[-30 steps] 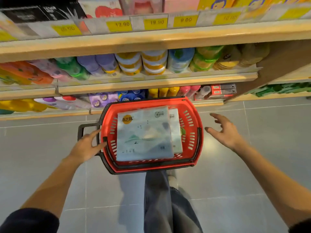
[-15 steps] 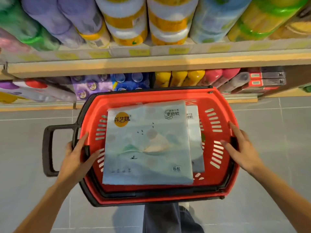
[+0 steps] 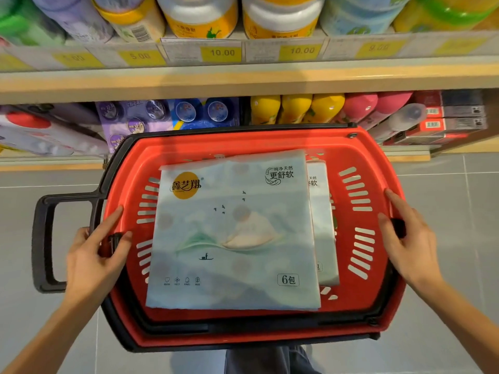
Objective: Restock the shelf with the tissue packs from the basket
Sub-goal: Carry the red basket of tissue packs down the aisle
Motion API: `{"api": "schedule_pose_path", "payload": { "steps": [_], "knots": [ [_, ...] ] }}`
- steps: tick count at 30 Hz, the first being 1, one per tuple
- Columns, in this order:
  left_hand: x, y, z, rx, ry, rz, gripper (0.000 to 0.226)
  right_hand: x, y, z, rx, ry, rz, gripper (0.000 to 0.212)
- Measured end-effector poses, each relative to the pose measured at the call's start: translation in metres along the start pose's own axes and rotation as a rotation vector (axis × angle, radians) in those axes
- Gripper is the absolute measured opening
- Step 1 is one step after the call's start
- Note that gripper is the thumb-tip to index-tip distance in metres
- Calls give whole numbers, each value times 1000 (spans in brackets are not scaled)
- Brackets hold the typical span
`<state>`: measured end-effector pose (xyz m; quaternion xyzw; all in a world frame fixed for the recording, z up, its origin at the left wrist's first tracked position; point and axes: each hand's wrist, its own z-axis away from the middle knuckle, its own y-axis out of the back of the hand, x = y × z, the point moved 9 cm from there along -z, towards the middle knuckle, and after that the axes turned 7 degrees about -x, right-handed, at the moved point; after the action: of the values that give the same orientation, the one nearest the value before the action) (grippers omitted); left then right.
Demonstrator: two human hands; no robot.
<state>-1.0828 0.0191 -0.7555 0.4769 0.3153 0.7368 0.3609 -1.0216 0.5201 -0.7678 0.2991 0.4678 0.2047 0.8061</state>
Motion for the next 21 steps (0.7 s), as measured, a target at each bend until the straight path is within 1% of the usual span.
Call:
{"api": "schedule_pose_path", "payload": {
  "steps": [5,10,16,19,21],
  "knots": [
    [-3,8,2,1,18,-2,60,-9,10,-4,10,-29,65,42],
    [17,44,14,24,5,3,60,-41,35,8,-5,4,68,41],
    [56,126,51,55,63,27,48,-110,93,34,6,55,74,42],
    [84,179,81,93,39,44,48,-149,132,58,30,105,64,41],
    [102,219,106,124,30,42,48,-183,160,78,36,157,37,45]
  ]
}}
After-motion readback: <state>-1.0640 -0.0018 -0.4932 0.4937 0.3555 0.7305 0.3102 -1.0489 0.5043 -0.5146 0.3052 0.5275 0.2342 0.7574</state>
